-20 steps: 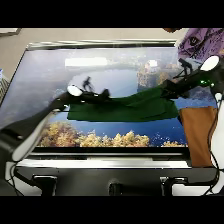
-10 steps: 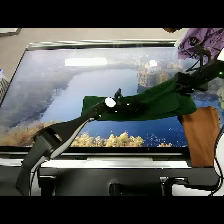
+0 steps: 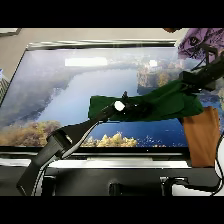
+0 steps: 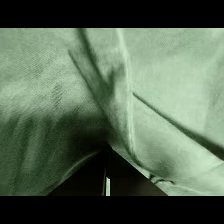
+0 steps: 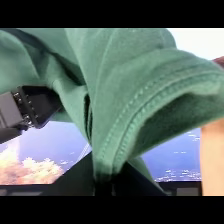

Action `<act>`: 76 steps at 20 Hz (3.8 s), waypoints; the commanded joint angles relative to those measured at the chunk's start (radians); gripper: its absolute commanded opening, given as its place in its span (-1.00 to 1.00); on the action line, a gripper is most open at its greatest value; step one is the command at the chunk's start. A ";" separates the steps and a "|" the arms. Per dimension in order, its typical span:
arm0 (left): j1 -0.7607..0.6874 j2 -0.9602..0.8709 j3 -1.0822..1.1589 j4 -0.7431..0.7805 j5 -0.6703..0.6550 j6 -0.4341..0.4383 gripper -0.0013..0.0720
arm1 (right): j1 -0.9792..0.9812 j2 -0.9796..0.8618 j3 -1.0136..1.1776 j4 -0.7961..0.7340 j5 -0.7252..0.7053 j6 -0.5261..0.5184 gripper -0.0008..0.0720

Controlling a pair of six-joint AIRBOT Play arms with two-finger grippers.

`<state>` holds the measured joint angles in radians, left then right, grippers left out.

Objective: Fold the clothes and pants, and hang the long-sleeved shirts on hangers.

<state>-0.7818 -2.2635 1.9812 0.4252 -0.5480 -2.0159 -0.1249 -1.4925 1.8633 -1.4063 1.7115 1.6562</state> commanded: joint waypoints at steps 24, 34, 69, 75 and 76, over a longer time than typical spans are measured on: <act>0.888 0.658 0.018 0.885 -0.923 0.266 -0.91 | 0.550 -0.230 0.032 0.217 -0.460 0.751 -0.92; 0.892 0.657 0.018 0.886 -0.922 0.266 -0.91 | 0.586 -0.328 0.032 0.323 -0.582 0.750 -0.91; 0.892 0.654 0.007 0.885 -0.926 0.266 -0.91 | -0.015 -0.376 -0.476 0.791 -0.459 -0.316 0.51; 0.892 0.654 0.007 0.885 -0.926 0.266 -0.91 | 0.071 -0.397 -0.476 0.803 -0.552 -0.325 0.46; 0.892 0.654 0.007 0.885 -0.926 0.266 -0.91 | 0.082 -0.397 -0.476 0.802 -0.560 -0.323 0.45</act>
<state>0.1097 -1.6089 1.9881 1.3102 -1.4742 -1.7504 -0.0780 -1.8812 1.3914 -0.6159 1.1950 1.3426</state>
